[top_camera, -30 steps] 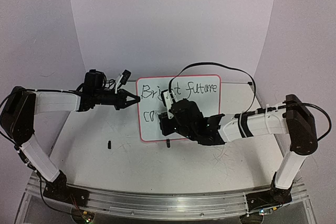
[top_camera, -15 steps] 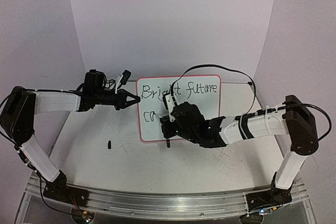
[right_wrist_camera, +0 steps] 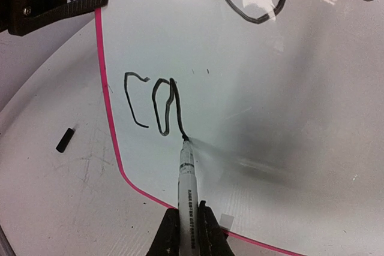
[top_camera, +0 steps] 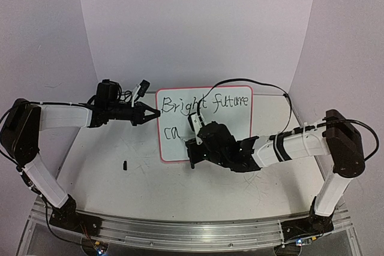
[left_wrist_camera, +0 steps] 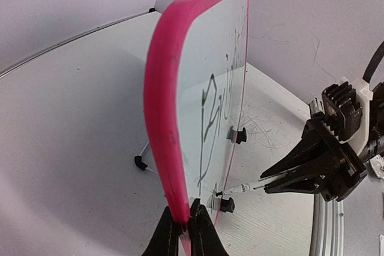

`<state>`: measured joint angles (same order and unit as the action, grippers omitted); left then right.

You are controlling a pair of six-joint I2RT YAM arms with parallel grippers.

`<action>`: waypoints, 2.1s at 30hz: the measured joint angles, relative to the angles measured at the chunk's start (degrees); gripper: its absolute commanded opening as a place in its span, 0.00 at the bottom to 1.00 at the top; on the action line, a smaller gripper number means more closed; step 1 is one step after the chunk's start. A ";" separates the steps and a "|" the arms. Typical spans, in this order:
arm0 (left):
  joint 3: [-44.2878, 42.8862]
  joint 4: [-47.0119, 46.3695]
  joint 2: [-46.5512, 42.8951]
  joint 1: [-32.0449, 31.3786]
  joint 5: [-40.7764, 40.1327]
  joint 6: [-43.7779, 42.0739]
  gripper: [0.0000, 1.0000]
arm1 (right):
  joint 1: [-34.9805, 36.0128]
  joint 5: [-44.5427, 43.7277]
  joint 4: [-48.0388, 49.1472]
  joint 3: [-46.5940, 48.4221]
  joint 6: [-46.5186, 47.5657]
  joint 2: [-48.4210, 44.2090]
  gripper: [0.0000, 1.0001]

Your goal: Write a sentence on the whiteboard

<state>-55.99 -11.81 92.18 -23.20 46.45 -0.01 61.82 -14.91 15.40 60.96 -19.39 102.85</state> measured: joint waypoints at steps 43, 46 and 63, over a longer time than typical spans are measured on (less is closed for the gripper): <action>0.00 0.04 -0.31 -0.07 0.32 -0.02 0.00 | -1.68 -1.74 -0.04 4.82 2.53 -1.95 0.00; 0.00 0.04 -0.31 -0.07 0.28 -0.02 0.00 | -1.62 -1.35 -0.04 4.11 2.10 -1.95 0.00; 0.00 0.04 -0.31 -0.07 0.38 -0.02 0.00 | -0.29 -0.23 -2.93 -0.71 -1.60 -1.95 0.00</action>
<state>-55.99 -11.77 91.88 -23.27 46.83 -0.03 61.53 -15.14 12.47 60.25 -20.98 100.90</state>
